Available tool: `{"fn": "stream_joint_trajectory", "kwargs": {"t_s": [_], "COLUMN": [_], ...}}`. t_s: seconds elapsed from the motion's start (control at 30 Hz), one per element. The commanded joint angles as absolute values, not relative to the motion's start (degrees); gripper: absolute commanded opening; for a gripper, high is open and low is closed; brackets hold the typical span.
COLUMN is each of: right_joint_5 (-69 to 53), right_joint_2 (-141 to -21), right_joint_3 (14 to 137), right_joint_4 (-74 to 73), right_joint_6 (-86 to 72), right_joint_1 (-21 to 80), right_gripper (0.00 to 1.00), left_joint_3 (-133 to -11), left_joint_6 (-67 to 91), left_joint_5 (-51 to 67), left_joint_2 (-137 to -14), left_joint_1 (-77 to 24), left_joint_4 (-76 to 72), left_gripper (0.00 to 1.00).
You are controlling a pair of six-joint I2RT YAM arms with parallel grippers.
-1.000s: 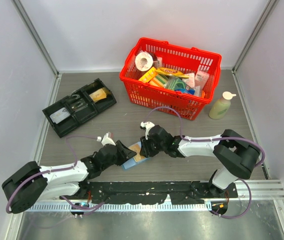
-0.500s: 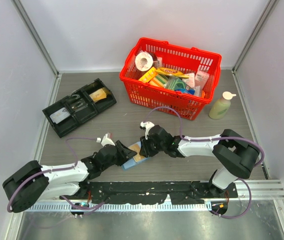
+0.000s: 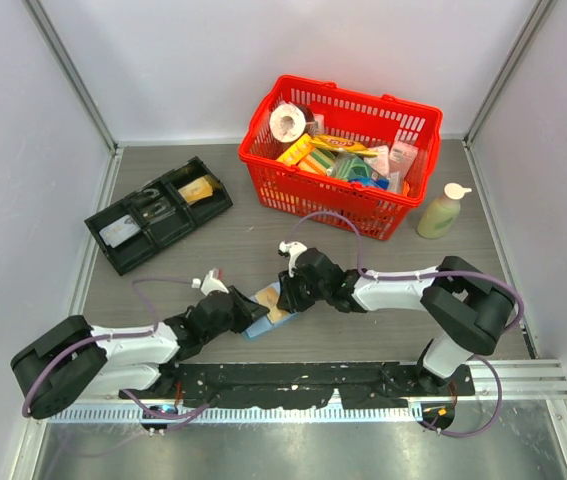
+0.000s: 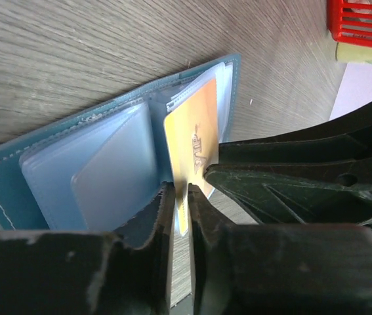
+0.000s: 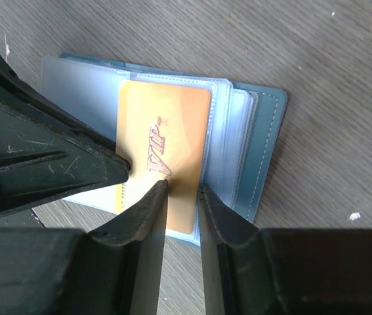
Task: Take the credit cards out of the card holder
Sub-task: Remove the credit card from the card holder.
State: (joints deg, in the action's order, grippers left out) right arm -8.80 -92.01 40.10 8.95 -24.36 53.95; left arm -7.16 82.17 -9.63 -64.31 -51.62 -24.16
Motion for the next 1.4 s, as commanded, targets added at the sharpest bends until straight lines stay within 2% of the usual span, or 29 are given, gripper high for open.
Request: {"fn": "stream_joint_trajectory", "kwargs": {"t_s": [0.0,0.17,0.37,0.8,0.9,0.97,1.07,1.17,1.2,1.27,1.37], "right_joint_5": [-8.35,-8.17,-7.56,-5.37,-5.10,-5.45,-7.37,-9.49,-9.49,-9.32,-9.84], "right_joint_2": [-96.50,-98.43,-99.49,-96.42,-94.31,-92.47,-89.66,-87.98,-87.37,-86.58,-84.91], "right_joint_3": [40.96,41.75,42.01,40.35,39.90,39.90,40.43,40.95,41.04,41.22,41.13], "right_joint_4": [4.49,2.73,1.32,0.62,0.79,1.05,1.67,2.37,2.29,2.28,3.25], "right_joint_6": [-24.70,-25.31,-26.28,-27.60,-27.25,-26.28,-25.31,-24.70,-24.61,-24.61,-24.43], "right_joint_1": [53.96,53.53,52.65,49.75,49.22,49.31,49.31,49.39,49.31,49.39,49.39], "right_gripper": [0.30,0.21,0.04,0.01,0.04,0.12,0.33,0.38,0.39,0.38,0.37], "left_joint_3": [-6.77,-6.42,-4.58,-4.74,-4.14,-3.17,-2.81,-4.30,-4.92,-6.50,-9.48], "left_joint_6": [82.88,82.97,83.93,84.03,84.11,84.55,84.46,82.36,81.66,80.43,78.58], "left_joint_5": [-9.75,-10.90,-13.53,-14.94,-14.94,-14.51,-14.41,-14.68,-14.76,-14.85,-14.24], "left_joint_2": [-62.32,-55.74,-45.81,-28.40,-26.02,-25.84,-27.41,-30.22,-31.63,-34.70,-39.18], "left_joint_1": [-51.59,-51.68,-51.59,-51.68,-51.59,-51.59,-51.59,-51.59,-51.50,-51.59,-51.59], "left_joint_4": [-31.03,-26.47,-18.56,7.63,10.19,8.89,6.42,4.05,2.82,0.54,-2.80], "left_gripper": [0.13,0.00,0.00,0.00,0.00,0.00,0.01,0.29,0.35,0.38,0.38]}}
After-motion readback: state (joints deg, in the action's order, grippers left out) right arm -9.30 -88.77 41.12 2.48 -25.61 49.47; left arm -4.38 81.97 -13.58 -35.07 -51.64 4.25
